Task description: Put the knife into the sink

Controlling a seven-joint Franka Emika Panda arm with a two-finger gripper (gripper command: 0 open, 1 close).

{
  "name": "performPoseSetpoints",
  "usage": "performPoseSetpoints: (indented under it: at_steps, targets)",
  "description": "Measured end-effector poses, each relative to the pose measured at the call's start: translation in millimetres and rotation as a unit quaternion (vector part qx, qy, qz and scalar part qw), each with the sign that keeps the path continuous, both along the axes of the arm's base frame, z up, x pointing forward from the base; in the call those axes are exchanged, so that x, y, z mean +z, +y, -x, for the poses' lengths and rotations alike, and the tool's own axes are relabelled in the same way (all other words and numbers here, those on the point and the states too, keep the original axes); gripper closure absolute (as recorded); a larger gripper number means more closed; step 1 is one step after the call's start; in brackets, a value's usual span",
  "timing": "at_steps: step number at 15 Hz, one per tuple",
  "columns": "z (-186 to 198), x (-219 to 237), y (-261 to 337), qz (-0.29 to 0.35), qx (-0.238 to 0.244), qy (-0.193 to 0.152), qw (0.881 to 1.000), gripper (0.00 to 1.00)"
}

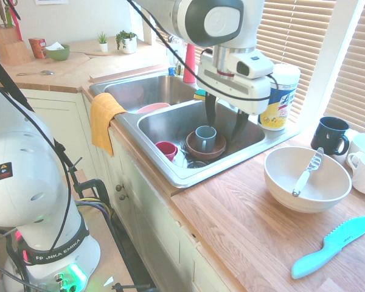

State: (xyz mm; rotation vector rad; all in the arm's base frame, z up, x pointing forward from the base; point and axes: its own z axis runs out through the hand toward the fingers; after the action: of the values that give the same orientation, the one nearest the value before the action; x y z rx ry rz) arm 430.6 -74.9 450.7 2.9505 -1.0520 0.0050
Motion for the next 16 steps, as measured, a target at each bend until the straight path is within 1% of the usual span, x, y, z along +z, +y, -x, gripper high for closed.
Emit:
performPoseSetpoints:
  at_steps: [2, 4, 6, 9, 13, 16]
  targets:
    - [6.1, 16.7, -38.7, 0.018, 0.060, 0.008, 0.998, 0.00]
    - [13.8, 24.6, -71.7, 0.029, 0.113, 0.013, 0.993, 0.00]
    - [16.0, 26.6, -91.9, 0.028, 0.141, 0.016, 0.989, 0.00]
    - [3.2, 19.3, -113.8, 0.024, 0.146, 0.021, 0.989, 0.00]
    - [-28.2, -13.1, -142.3, 0.014, 0.141, 0.026, 0.990, 0.00]
    - [-41.8, -18.3, -165.6, 0.011, 0.145, 0.027, 0.989, 0.00]
